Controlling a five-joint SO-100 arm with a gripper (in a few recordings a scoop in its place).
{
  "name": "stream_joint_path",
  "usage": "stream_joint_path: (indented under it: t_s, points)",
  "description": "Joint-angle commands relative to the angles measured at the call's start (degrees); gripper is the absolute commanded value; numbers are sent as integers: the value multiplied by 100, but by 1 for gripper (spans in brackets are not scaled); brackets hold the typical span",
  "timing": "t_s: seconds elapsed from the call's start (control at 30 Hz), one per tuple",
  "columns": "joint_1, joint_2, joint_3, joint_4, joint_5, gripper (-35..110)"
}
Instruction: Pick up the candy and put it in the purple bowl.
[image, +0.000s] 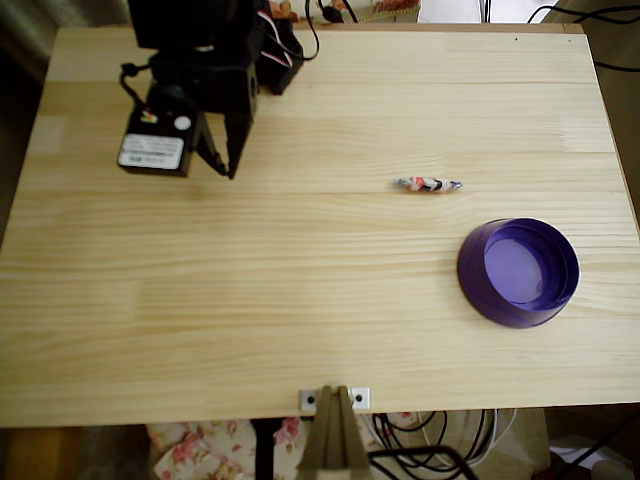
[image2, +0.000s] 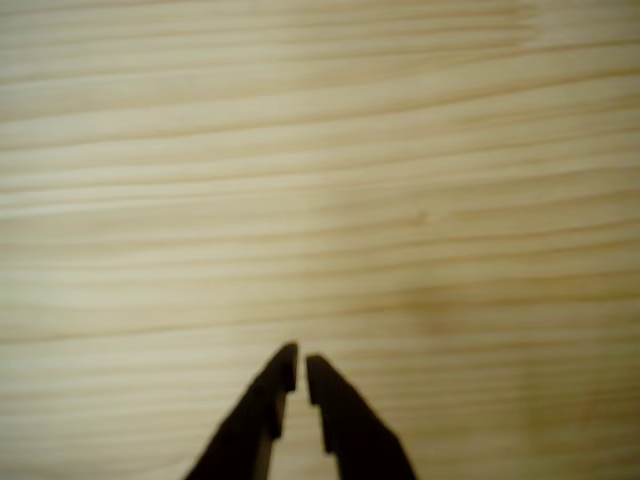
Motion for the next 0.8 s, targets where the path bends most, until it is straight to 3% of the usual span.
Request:
stream_joint_path:
  t_s: [0.0, 0.77]
  points:
    - [62, 53, -97, 35, 53, 0]
    - [149, 53, -97, 35, 141, 0]
